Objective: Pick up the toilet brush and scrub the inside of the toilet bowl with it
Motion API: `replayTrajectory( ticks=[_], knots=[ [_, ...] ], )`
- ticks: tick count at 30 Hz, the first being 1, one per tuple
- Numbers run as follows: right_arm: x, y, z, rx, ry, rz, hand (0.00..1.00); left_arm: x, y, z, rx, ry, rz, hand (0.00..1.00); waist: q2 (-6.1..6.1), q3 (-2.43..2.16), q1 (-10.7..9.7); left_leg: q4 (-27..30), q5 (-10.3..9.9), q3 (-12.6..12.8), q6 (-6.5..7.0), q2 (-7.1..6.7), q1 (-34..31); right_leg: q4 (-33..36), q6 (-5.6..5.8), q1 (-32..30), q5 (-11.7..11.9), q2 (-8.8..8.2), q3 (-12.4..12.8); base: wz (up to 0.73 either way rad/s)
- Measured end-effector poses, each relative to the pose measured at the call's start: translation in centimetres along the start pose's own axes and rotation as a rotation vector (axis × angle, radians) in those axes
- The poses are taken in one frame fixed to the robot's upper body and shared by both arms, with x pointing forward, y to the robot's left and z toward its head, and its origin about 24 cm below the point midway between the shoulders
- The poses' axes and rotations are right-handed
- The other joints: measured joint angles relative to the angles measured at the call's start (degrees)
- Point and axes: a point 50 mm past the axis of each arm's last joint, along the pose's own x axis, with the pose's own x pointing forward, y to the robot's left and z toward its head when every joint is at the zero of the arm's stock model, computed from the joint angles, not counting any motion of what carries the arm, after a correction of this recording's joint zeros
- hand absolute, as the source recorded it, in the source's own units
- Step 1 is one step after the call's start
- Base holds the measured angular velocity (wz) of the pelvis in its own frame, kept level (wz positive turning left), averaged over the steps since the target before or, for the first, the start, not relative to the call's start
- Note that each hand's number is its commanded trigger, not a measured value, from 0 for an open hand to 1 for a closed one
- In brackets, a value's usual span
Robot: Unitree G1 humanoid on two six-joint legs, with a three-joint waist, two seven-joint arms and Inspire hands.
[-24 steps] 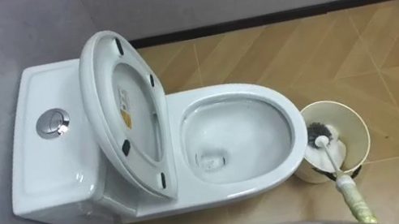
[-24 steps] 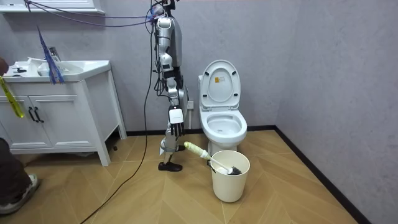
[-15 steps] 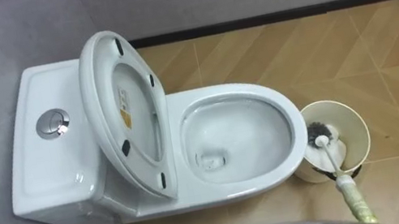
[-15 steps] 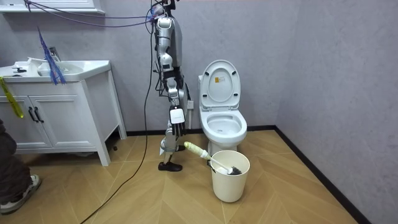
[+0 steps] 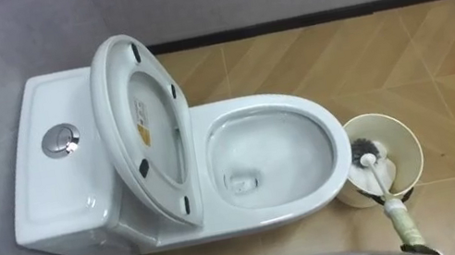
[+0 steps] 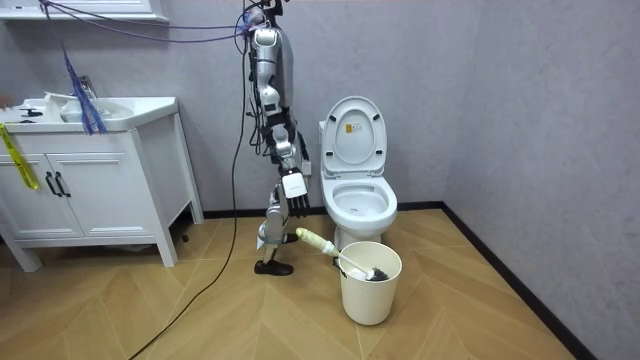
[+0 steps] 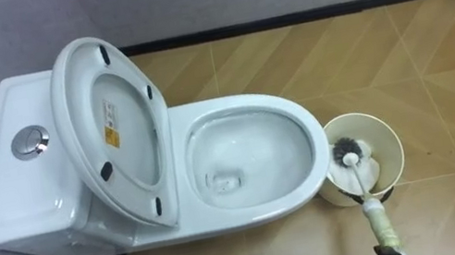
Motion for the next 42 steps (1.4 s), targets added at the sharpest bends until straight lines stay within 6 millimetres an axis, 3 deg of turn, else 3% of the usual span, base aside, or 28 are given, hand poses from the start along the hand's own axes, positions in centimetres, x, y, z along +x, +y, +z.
replayTrajectory(
  ticks=[6,11,16,21,23,25,28,33,35,42],
  knots=[
    [0.2,-0.7,1.3,0.058,-0.044,-0.047,0.00,0.1,0.8,0.1,-0.020,-0.016,0.025,0.00,-0.05,-0.08,-0.13,-0.05,0.00,-0.04,0.00,-0.01,-0.15,-0.05,-0.01,0.14,0.01,-0.01,-0.45,0.03],
    [0.2,-1.0,1.4,0.095,-0.045,-0.079,0.00,0.2,1.9,0.4,-0.019,-0.042,0.056,0.00,-1.18,-0.15,-0.16,-0.01,0.00,-0.12,0.00,0.04,-0.76,0.18,0.00,-0.11,0.02,-0.10,-2.15,0.08],
    [0.2,-1.2,1.5,0.111,-0.055,-0.114,0.00,0.3,2.5,0.8,-0.029,-0.063,0.070,0.00,-1.53,-0.33,-0.57,1.35,-0.07,-0.99,0.09,0.01,-2.76,0.58,0.04,-1.10,0.10,-0.25,-3.98,0.10],
    [0.3,-2.6,2.6,0.115,-0.092,-0.198,0.00,0.4,3.0,2.3,-0.081,-0.129,0.078,0.00,-0.68,-0.16,-0.37,3.27,-0.07,-1.43,0.14,0.11,-6.15,0.86,-0.01,-3.41,0.72,-0.22,-4.62,0.09],
    [0.3,-3.0,3.9,0.147,-0.120,-0.238,0.00,0.4,3.4,3.4,-0.143,-0.168,0.080,0.00,0.09,-0.16,-0.19,4.98,-0.12,-1.51,0.23,0.44,-9.09,2.88,-0.02,-6.11,0.71,-0.23,-5.01,0.00],
    [0.3,-3.3,5.2,0.174,-0.153,-0.261,0.00,0.4,3.8,4.6,-0.203,-0.205,0.082,0.00,0.46,0.15,-0.28,6.63,-0.12,-1.54,0.29,0.67,-12.00,4.40,-0.03,-8.80,0.71,-0.24,-5.00,0.05],
    [0.3,-3.6,6.9,0.200,-0.175,-0.288,0.00,0.4,4.3,6.3,-0.244,-0.257,0.083,0.00,0.57,0.29,-0.03,8.89,0.19,-1.63,0.79,0.87,-17.00,7.88,-0.16,-14.18,0.63,-0.52,-5.23,0.06],
    [0.2,-4.2,9.1,0.219,-0.189,-0.346,0.00,-0.1,5.2,10.5,-0.268,-0.368,0.076,0.00,0.42,1.39,-0.09,16.75,-0.09,-2.20,1.69,1.05,-28.46,15.26,-0.67,-24.32,-0.29,-1.73,-6.72,0.20],
    [0.1,-4.7,10.3,0.285,-0.187,-0.364,0.00,-0.6,5.5,12.9,-0.246,-0.430,0.069,0.00,0.43,1.89,-0.25,19.27,-0.30,-2.76,2.72,0.71,-33.75,19.86,-0.65,-29.90,-1.51,-3.07,-6.82,0.18],
    [-0.4,-7.2,13.8,0.253,-0.257,-0.422,0.00,-2.8,5.8,18.4,-0.261,-0.619,0.048,0.00,0.55,2.28,0.21,24.97,0.58,-2.96,4.51,-1.29,-45.34,29.20,0.00,-42.89,-3.28,-6.42,-5.96,0.11]
  ],
)
